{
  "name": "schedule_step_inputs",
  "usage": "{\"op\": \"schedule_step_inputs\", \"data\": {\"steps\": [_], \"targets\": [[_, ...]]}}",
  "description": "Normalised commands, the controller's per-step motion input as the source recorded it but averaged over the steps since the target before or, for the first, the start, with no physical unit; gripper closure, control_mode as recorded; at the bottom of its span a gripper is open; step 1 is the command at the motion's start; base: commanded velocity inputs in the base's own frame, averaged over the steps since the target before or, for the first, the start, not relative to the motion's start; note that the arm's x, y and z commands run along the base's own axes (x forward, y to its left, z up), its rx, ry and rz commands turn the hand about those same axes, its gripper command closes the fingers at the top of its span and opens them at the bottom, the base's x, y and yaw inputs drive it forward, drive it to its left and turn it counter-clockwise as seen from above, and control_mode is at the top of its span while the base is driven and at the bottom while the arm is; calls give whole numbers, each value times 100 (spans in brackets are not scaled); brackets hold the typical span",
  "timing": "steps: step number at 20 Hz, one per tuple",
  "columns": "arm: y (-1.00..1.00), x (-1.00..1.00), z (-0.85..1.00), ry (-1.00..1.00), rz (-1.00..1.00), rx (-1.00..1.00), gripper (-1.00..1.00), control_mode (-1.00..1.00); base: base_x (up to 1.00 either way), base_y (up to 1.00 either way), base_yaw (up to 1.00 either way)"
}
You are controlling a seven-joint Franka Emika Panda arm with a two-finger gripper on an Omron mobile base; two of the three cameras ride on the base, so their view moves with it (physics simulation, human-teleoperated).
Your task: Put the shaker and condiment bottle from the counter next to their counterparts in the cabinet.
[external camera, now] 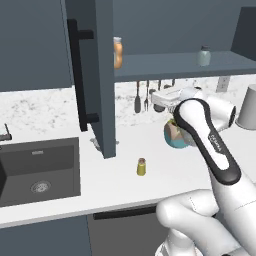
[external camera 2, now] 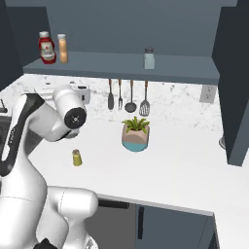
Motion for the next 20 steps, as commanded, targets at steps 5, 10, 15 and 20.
{"op": "schedule_step_inputs", "data": {"steps": [5, 10, 15, 20], "targets": [[-18, -78, -56, 6, 0, -1, -100, -100, 0, 0, 0], [-9, -42, -57, 7, 0, -2, -100, -100, 0, 0, 0], [-8, 0, -46, 6, 0, -3, -100, -100, 0, 0, 0], [-5, 0, -51, 1, 6, -3, -100, -100, 0, 0, 0]]}}
